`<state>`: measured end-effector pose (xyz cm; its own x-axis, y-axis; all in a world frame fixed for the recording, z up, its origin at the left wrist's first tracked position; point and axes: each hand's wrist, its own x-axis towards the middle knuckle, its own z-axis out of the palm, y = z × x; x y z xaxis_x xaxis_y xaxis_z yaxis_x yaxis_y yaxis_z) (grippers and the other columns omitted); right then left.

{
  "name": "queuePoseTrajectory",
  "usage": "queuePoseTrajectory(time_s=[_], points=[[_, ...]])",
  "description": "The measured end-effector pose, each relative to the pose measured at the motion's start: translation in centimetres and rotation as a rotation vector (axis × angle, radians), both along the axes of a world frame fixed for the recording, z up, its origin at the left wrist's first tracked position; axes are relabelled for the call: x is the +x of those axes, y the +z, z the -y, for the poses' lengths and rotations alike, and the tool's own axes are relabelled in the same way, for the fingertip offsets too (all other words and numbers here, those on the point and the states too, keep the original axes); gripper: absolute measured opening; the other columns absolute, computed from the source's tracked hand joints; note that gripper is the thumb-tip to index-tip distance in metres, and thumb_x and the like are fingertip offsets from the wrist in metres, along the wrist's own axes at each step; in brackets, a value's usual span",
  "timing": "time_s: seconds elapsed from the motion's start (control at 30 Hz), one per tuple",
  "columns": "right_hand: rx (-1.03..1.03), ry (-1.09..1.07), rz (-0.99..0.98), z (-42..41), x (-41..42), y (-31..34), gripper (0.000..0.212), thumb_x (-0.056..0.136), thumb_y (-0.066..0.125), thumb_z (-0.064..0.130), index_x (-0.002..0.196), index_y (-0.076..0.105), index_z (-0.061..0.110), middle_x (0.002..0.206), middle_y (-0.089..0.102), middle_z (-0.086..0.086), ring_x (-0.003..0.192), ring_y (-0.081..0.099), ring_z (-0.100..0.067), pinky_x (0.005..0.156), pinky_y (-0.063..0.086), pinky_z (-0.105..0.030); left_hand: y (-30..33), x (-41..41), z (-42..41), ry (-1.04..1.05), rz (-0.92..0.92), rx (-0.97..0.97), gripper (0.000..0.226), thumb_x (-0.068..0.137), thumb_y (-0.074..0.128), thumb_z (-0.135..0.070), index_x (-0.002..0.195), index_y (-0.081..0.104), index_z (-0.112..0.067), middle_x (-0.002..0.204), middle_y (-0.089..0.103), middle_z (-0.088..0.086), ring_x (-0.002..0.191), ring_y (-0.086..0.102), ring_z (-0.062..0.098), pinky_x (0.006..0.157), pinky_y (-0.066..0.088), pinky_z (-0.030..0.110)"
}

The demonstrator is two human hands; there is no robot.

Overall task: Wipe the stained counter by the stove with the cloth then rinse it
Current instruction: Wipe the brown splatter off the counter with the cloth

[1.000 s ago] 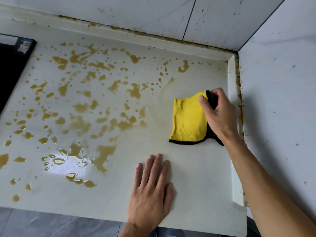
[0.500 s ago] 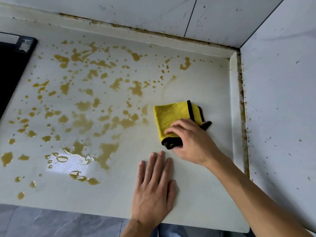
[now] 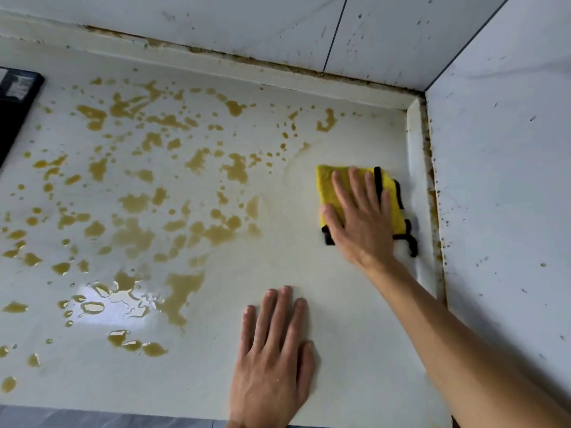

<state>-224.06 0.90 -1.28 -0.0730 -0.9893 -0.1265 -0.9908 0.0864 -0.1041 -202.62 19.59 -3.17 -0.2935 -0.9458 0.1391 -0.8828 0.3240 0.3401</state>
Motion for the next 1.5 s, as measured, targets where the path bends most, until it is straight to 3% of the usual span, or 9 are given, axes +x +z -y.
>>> queuePoseTrajectory(time_s=[0.17,0.37,0.53,0.67,0.87,1.03,1.17,1.33,1.5], points=[[-0.018,-0.211,0.051,9.9,1.3,0.6,0.068,0.107,0.020,0.061,0.168,0.005,0.035,0.177,-0.001,-0.003,0.163,-0.003,-0.030,0.129,0.001,-0.059,-0.1,-0.2,0.4,0.015,0.003,-0.028,0.063,0.092,0.060,-0.041,0.150,0.060,-0.017,0.168,0.043,0.009,0.157,0.037,0.028,0.122,0.034,0.056],[-0.058,0.192,0.018,2.7,4.9,-0.3,0.067,0.104,0.023,0.064,0.166,0.018,0.040,0.177,0.011,0.005,0.164,0.008,-0.025,0.129,0.013,-0.056,0.3,-0.2,0.4,0.021,0.051,-0.038,0.061,0.091,0.059,-0.041,0.146,0.064,-0.017,0.164,0.048,0.010,0.154,0.039,0.027,0.118,0.037,0.056],[-0.006,-0.134,-0.024,7.8,-3.2,0.3,0.066,0.105,0.005,0.062,0.167,0.002,0.038,0.177,-0.001,0.001,0.163,-0.001,-0.025,0.131,0.002,-0.054,-0.7,-0.3,0.2,0.047,0.057,-0.043,0.065,0.087,0.061,-0.042,0.149,0.062,-0.021,0.167,0.045,0.007,0.158,0.035,0.026,0.125,0.030,0.052],[-0.028,-0.333,0.106,14.7,-1.8,0.5,0.061,0.110,0.013,0.044,0.169,0.004,0.029,0.177,-0.003,-0.005,0.163,-0.006,-0.031,0.130,-0.005,-0.056,-1.0,-0.4,0.5,0.039,0.034,-0.061,0.067,0.087,0.061,-0.045,0.150,0.059,-0.023,0.166,0.046,0.006,0.159,0.035,0.026,0.129,0.024,0.049],[-0.061,0.205,0.062,10.6,2.6,0.8,0.057,0.110,0.024,0.048,0.166,0.019,0.040,0.176,0.011,0.007,0.164,0.006,-0.020,0.131,0.005,-0.048,-1.6,-0.1,0.2,0.033,0.024,-0.058,0.063,0.098,0.046,-0.047,0.158,0.049,-0.025,0.171,0.038,0.005,0.160,0.033,0.026,0.131,0.020,0.048],[-0.043,-0.175,0.020,10.4,-4.9,1.1,0.061,0.109,0.015,0.054,0.167,0.011,0.037,0.177,0.007,0.002,0.164,0.003,-0.025,0.132,0.003,-0.053,-2.6,-0.4,-0.3,0.068,0.030,-0.046,0.071,0.092,0.054,-0.047,0.160,0.047,-0.028,0.171,0.038,0.003,0.159,0.035,0.026,0.130,0.020,0.049],[-0.069,-0.371,0.103,14.4,-1.0,1.2,0.064,0.107,0.020,0.047,0.167,0.018,0.028,0.177,0.010,-0.006,0.163,0.005,-0.032,0.130,0.002,-0.057,-2.4,-0.4,0.0,0.055,0.036,-0.046,0.069,0.093,0.051,-0.047,0.159,0.049,-0.026,0.171,0.037,0.004,0.160,0.034,0.026,0.131,0.020,0.049],[-0.033,0.045,0.113,14.5,9.1,1.0,0.062,0.109,0.020,0.050,0.168,0.010,0.033,0.177,0.001,-0.002,0.164,-0.002,-0.027,0.131,-0.003,-0.052,-1.1,0.0,0.3,0.011,0.024,-0.024,0.068,0.096,0.057,-0.045,0.159,0.046,-0.024,0.172,0.036,0.005,0.160,0.032,0.026,0.130,0.024,0.050],[-0.047,0.356,0.074,9.5,6.8,0.5,0.059,0.109,0.022,0.053,0.166,0.017,0.040,0.177,0.008,0.009,0.164,0.003,-0.018,0.131,0.003,-0.047,-0.5,-0.2,0.1,0.011,0.028,0.009,0.066,0.096,0.059,-0.044,0.157,0.050,-0.021,0.173,0.034,0.006,0.161,0.031,0.027,0.129,0.025,0.051]])
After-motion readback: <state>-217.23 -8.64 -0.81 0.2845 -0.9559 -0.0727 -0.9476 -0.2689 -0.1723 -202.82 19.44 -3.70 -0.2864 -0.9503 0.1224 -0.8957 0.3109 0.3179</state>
